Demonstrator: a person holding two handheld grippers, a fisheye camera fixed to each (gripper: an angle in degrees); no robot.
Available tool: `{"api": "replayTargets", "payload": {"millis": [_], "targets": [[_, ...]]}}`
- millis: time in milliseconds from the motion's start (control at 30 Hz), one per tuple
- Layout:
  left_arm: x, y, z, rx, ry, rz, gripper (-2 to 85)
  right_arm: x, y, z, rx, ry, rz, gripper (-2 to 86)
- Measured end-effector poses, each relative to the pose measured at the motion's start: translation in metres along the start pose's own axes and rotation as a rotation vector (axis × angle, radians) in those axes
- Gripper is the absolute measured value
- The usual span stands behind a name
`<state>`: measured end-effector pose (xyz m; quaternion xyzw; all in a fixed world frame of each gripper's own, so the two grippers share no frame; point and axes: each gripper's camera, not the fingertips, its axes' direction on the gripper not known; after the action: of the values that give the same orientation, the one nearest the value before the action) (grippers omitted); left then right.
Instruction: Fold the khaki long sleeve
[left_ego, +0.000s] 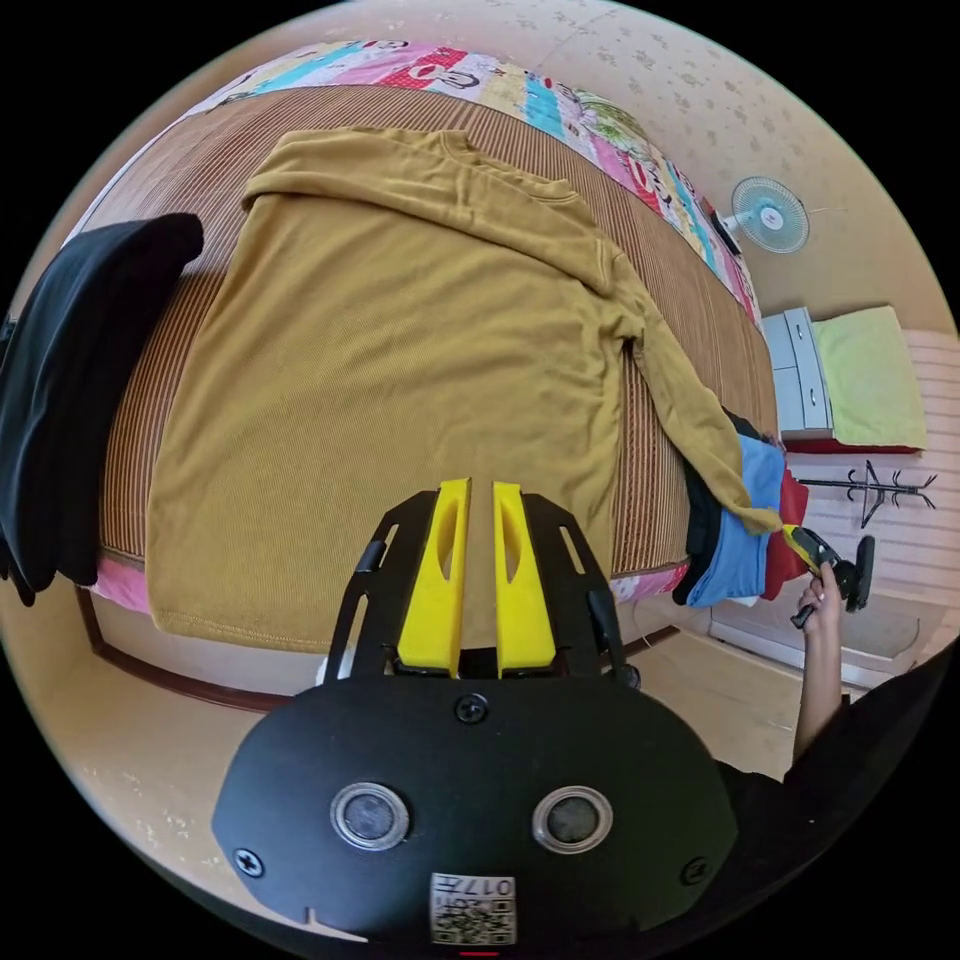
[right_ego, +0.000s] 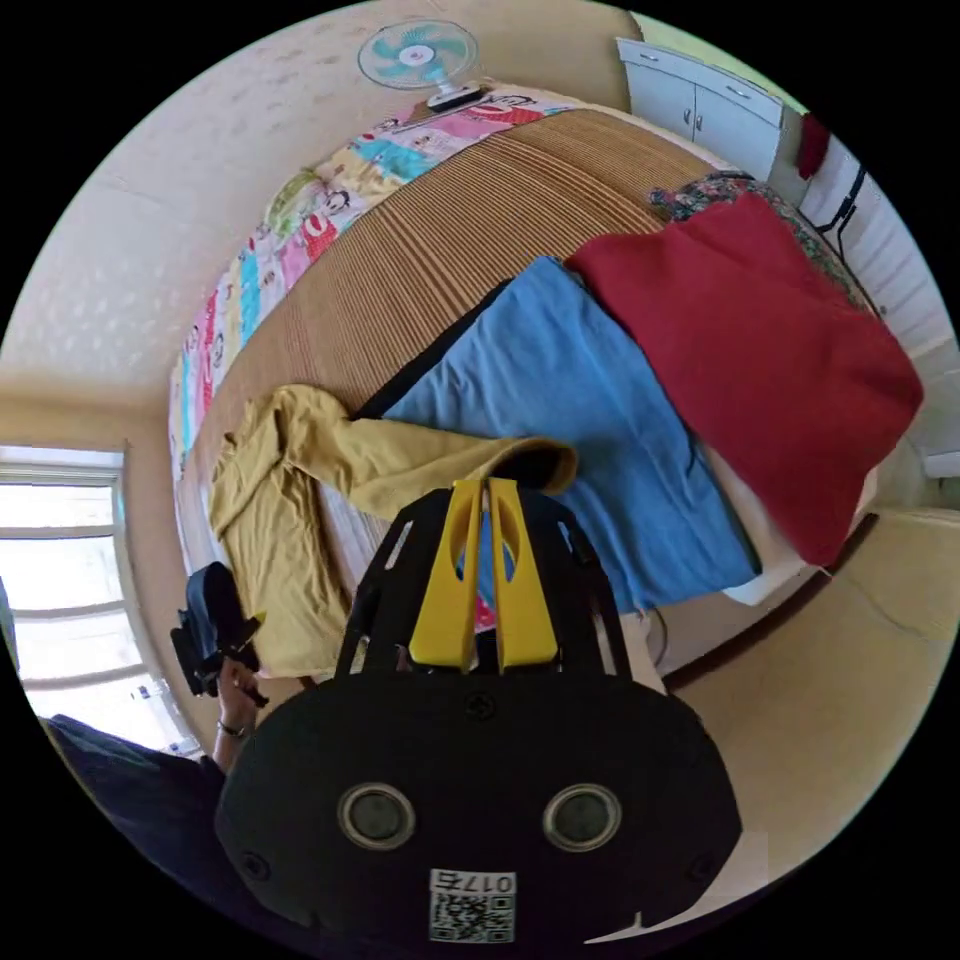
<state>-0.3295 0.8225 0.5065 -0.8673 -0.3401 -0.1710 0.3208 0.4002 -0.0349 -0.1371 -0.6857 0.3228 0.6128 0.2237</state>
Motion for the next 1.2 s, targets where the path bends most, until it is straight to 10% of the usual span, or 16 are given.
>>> {"api": "replayTargets", "payload": {"millis": [467, 833, 1000, 1200], "targets": [[-0.047, -0.016, 0.013, -0.088, 0.114, -0.037, 5.1, 0.07, 0.078, 0.048, 0.033, -0.438, 0.458, 11.7], [-0.095, -0.031, -0.018, -0.098, 0.143, 0.053, 5.1, 0.11, 0.089, 0.053, 0.159, -0.238, 0.519, 4.8], [-0.147, -0.026, -0.031, -0.114, 0.129, -0.024, 5.0, -0.014, 0.04, 0.019, 0.397, -0.328, 0.264, 2.8], [-0.169, -0.007, -0.068, -0.061, 0.148, -0.084, 5.0, -0.357, 0.008, 0.071, 0.439, -0.611, -0.485, 2.4]]}}
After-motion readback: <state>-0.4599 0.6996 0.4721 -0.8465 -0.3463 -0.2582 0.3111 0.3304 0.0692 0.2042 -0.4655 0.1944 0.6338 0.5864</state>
